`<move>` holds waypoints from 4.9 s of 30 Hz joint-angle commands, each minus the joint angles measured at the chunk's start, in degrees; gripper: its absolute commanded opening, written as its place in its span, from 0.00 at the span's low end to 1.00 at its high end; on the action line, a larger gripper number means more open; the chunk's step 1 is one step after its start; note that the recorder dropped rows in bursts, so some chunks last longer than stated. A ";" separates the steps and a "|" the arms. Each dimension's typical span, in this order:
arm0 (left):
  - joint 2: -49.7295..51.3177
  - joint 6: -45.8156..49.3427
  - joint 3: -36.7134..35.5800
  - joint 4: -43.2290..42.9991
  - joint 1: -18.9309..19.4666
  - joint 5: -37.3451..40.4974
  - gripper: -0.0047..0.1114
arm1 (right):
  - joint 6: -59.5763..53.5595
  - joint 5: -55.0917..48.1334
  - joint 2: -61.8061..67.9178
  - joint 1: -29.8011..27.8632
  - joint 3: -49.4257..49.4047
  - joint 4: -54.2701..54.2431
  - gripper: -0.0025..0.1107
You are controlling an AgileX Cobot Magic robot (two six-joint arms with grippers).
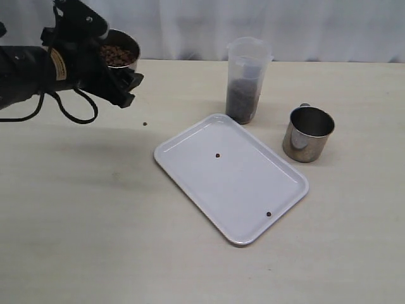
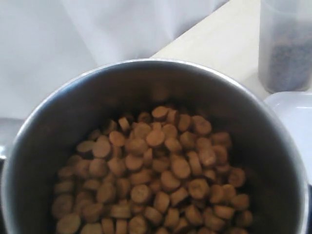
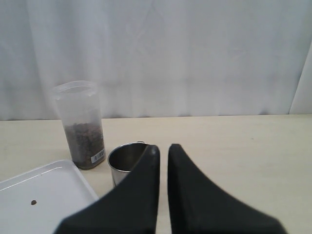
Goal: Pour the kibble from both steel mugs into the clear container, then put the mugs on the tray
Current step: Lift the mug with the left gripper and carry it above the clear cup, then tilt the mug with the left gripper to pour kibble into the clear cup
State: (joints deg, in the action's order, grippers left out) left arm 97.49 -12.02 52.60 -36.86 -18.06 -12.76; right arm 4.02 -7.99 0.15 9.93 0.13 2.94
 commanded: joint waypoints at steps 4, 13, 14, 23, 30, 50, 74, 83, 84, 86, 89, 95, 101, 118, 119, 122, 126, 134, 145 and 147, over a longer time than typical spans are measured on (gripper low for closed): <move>-0.81 0.22 1.40 -1.55 -7.71 12.19 0.04 | -0.55 -0.05 -0.15 0.14 -0.13 0.49 0.06; -2.51 0.22 -0.57 -1.79 -15.37 12.76 0.04 | -0.55 -0.05 -0.15 0.14 -0.13 0.49 0.06; -2.51 0.22 -0.57 -1.92 -15.37 12.76 0.04 | -0.55 -0.05 -0.15 0.14 -0.13 0.49 0.06; -2.51 -0.66 -0.57 -4.22 -15.68 16.30 0.04 | -0.55 -0.05 -0.15 0.14 -0.13 0.49 0.06; -2.51 -36.72 -0.57 -40.54 -15.68 17.76 0.04 | -0.55 -0.05 -0.15 0.14 -0.13 0.49 0.06; 12.39 -35.52 27.66 -50.52 -15.93 25.13 0.04 | -0.55 -0.05 -0.15 0.14 -0.13 0.49 0.06; 29.86 -29.49 50.94 -56.94 -19.98 35.24 0.04 | -0.55 -0.05 -0.15 0.14 -0.13 0.49 0.06; 30.55 -26.79 51.65 -61.13 -20.65 36.39 0.04 | -0.55 -0.05 -0.15 0.14 -0.13 0.49 0.06; 30.89 -26.79 52.04 -61.83 -20.79 36.32 0.04 | -0.55 -0.05 -0.15 0.14 -0.13 0.49 0.06; 32.10 -26.56 52.87 -63.05 -21.18 38.09 0.04 | -0.55 -0.05 -0.15 0.14 -0.13 0.49 0.06; 33.20 -26.56 54.81 -63.09 -21.96 41.48 0.04 | -0.55 -0.05 -0.15 0.14 -0.13 0.49 0.06; 34.04 -24.89 56.75 -63.09 -22.97 40.62 0.04 | -0.55 -0.05 -0.15 0.14 -0.13 0.49 0.06; 35.03 -20.32 56.75 -63.09 -23.42 40.63 0.04 | -0.55 -0.05 -0.15 0.14 -0.13 0.49 0.06; 35.89 -12.06 57.67 -63.09 -23.42 40.28 0.04 | -0.55 -0.05 -0.15 0.14 -0.13 0.49 0.06; 35.89 -12.03 58.04 -63.09 -23.42 40.14 0.04 | -0.55 -0.05 -0.15 0.14 -0.13 0.49 0.06; 36.18 -11.03 59.51 -63.09 -23.42 39.92 0.04 | -0.55 -0.05 -0.15 0.14 -0.13 0.49 0.06; 37.79 -6.26 61.11 -63.09 -23.42 40.66 0.04 | -0.55 -0.05 -0.15 0.14 -0.13 0.49 0.06; 38.77 0.22 61.32 -63.09 -23.42 41.13 0.04 | -0.55 -0.05 -0.15 0.14 -0.13 0.49 0.06; 38.77 4.42 62.49 -63.09 -23.47 40.50 0.04 | -0.55 -0.05 -0.15 0.14 -0.13 0.49 0.06; 38.77 5.88 62.49 -63.09 -23.56 40.23 0.04 | -0.55 -0.05 -0.15 0.14 -0.13 0.49 0.06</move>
State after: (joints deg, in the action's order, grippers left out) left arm 136.72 -7.40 114.16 -99.56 -41.37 27.58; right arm 4.02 -8.10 0.15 9.93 0.13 2.94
